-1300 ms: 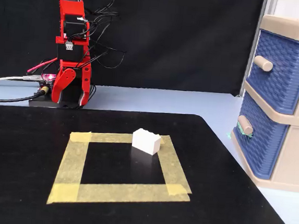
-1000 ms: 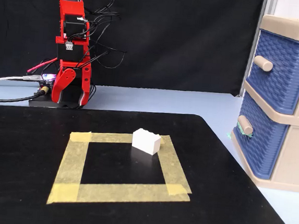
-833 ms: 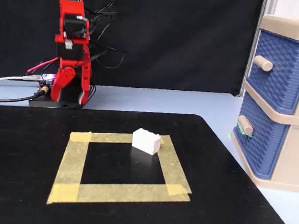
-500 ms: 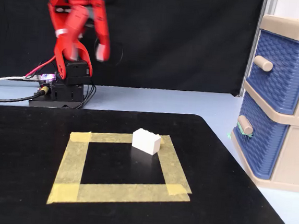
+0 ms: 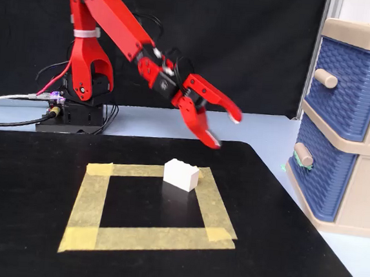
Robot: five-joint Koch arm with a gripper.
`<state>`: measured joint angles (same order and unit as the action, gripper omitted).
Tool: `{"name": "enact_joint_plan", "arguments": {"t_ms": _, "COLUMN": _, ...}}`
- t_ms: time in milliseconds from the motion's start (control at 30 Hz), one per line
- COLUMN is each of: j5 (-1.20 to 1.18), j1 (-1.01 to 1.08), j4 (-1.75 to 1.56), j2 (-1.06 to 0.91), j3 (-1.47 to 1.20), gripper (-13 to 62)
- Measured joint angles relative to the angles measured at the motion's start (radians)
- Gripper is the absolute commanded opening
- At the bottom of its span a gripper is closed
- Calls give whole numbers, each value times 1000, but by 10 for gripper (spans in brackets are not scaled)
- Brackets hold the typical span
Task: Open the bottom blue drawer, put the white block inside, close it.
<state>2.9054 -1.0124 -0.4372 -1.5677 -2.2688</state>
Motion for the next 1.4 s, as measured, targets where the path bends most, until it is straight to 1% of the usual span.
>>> {"name": "enact_joint_plan", "arguments": {"t_ms": 67, "j5": 2, "j1": -2, "j4": -267, "j2": 187, "j3": 6, "gripper": 337}}
{"name": "enact_joint_plan", "arguments": {"t_ms": 133, "j5": 2, "j1": 2, "j4": -410, "j2": 327, "j3": 32, "gripper": 335}}
{"name": "enact_joint_plan", "arguments": {"t_ms": 167, "j5": 2, "j1": 2, "j4": -486, "j2": 423, "j3": 107, "gripper": 335}}
{"name": "enact_joint_plan", "arguments": {"t_ms": 300, "j5": 2, "j1": 0, "j4": -584, "j2": 598, "j3": 298, "gripper": 336}}
{"name": "enact_joint_plan", "arguments": {"t_ms": 567, "j5": 2, "j1": 2, "j4": -588, "j2": 742, "j3": 541, "gripper": 335}}
{"name": "enact_joint_plan", "arguments": {"t_ms": 767, "j5": -2, "j1": -9, "j4": -526, "j2": 772, "j3": 678, "gripper": 333}}
{"name": "enact_joint_plan", "arguments": {"t_ms": 867, "j5": -2, "j1": -26, "j4": -488, "j2": 775, "j3": 696, "gripper": 327}}
{"name": "enact_joint_plan", "arguments": {"t_ms": 1000, "j5": -3, "j1": -31, "j4": -482, "j2": 798, "j3": 716, "gripper": 256}}
{"name": "enact_joint_plan", "arguments": {"t_ms": 1100, "j5": -14, "j1": -32, "j4": -445, "j2": 808, "j3": 727, "gripper": 132}}
{"name": "enact_joint_plan", "arguments": {"t_ms": 1200, "j5": -29, "j1": -34, "j4": -416, "j2": 807, "j3": 735, "gripper": -73}}
{"name": "enact_joint_plan", "arguments": {"t_ms": 1233, "j5": -32, "j1": -32, "j4": -399, "j2": 807, "j3": 735, "gripper": -83}}
{"name": "enact_joint_plan", "arguments": {"t_ms": 1333, "j5": -32, "j1": -32, "j4": -382, "j2": 802, "j3": 733, "gripper": -80}}
{"name": "enact_joint_plan", "arguments": {"t_ms": 1400, "j5": -32, "j1": -31, "j4": -382, "j2": 767, "j3": 620, "gripper": -80}}
